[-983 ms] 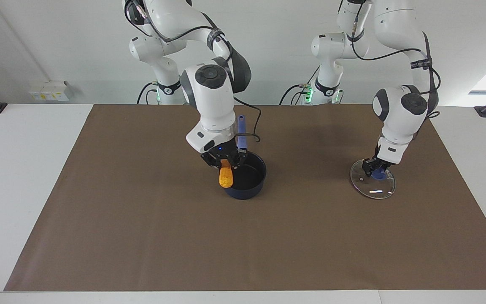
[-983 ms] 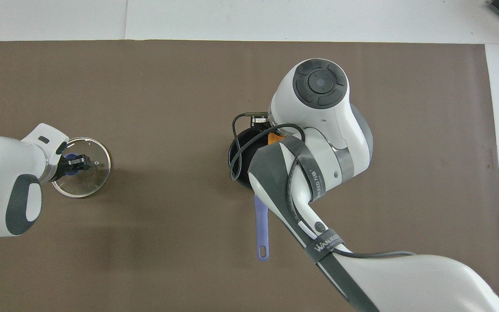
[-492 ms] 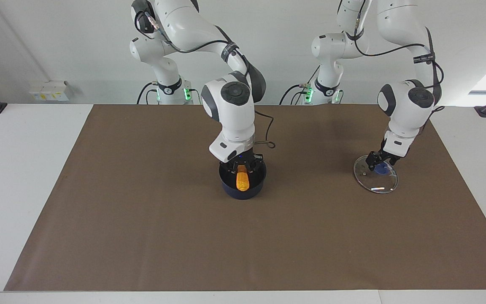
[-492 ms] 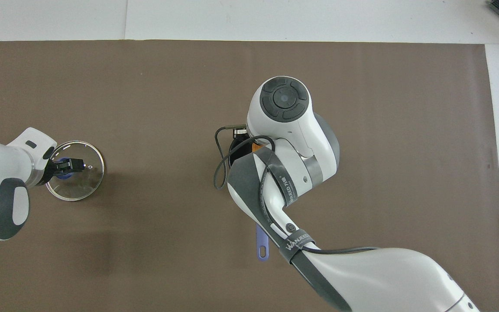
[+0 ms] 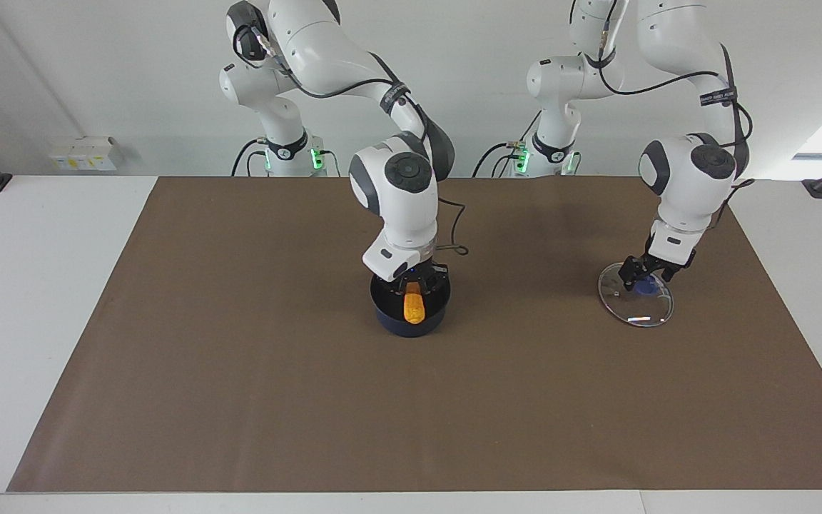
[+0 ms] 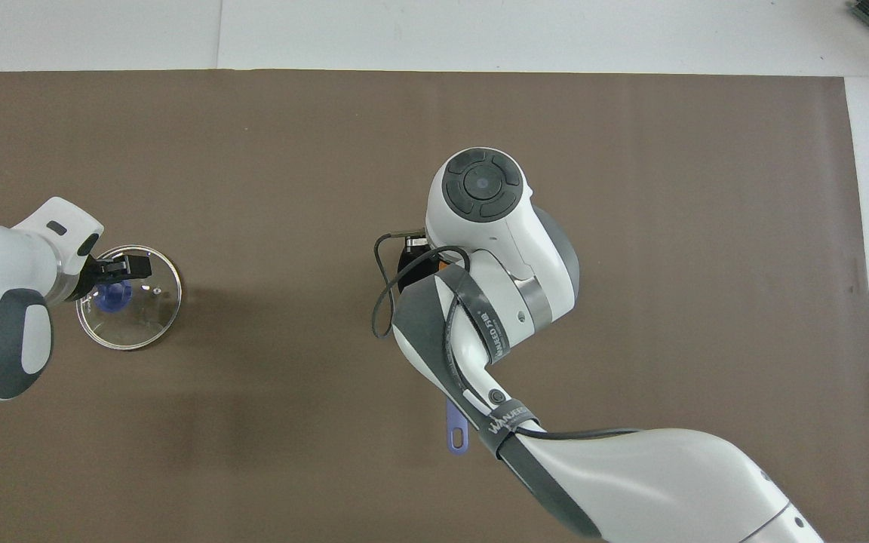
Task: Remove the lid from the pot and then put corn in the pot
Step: 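Set the lid down with the left gripper while the right gripper carries corn over, then lower the corn into the pot and open the right gripper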
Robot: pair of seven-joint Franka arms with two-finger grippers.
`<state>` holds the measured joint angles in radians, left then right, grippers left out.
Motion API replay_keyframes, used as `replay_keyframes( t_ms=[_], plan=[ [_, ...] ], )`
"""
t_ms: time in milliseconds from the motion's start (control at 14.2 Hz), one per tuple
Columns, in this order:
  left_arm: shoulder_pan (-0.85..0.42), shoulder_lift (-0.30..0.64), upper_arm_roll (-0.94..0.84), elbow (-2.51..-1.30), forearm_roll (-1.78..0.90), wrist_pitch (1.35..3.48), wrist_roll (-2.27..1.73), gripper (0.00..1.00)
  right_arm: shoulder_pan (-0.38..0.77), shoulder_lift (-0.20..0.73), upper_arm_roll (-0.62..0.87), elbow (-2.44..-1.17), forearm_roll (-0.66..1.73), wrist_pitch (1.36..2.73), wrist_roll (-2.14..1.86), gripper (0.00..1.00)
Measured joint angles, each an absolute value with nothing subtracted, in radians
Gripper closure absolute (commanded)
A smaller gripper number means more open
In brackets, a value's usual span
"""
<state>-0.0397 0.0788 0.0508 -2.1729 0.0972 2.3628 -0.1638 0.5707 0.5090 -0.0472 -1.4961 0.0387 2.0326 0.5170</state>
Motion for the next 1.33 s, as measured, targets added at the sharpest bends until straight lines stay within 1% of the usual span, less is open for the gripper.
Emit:
replay_keyframes(
  t_ms=[211,562,843,913,983,1054,1124,1194,1335],
  plan=[
    [-0.089,0.107,0.048,-2.090,0.097,2.308,-0.165,0.00,0.572,0.508,-0.047,-1.502,0.039,2.033,0.517,1.00],
    [-0.115,0.121,0.046,-2.037,0.097,2.274,-0.167,0.00,0.588,0.506,-0.046,-1.523,0.039,2.038,0.517,1.00],
    [-0.115,0.120,0.046,-1.902,0.037,2.119,-0.170,0.00,0.589,0.501,-0.046,-1.547,0.039,2.051,0.513,1.00],
    [-0.115,0.120,0.046,-1.869,0.015,2.078,-0.170,0.00,0.588,0.499,-0.046,-1.550,0.039,2.052,0.509,0.85],
    [-0.115,0.120,0.046,-1.839,0.004,2.038,-0.170,0.00,0.587,0.498,-0.046,-1.553,0.039,2.053,0.507,0.67],
    [-0.115,0.120,0.046,-1.810,-0.004,1.999,-0.170,0.00,0.586,0.497,-0.047,-1.555,0.039,2.053,0.506,0.51],
    [-0.115,0.119,0.045,-1.785,-0.013,1.964,-0.169,0.00,0.586,0.496,-0.047,-1.557,0.039,2.054,0.504,0.22],
    [-0.115,0.119,0.044,-1.761,-0.024,1.929,-0.169,0.00,0.586,0.496,-0.047,-1.558,0.039,2.054,0.502,0.00],
    [-0.116,0.117,0.042,-1.711,-0.035,1.852,-0.168,0.00,0.586,0.495,-0.047,-1.559,0.039,2.059,0.500,0.00]
  ],
)
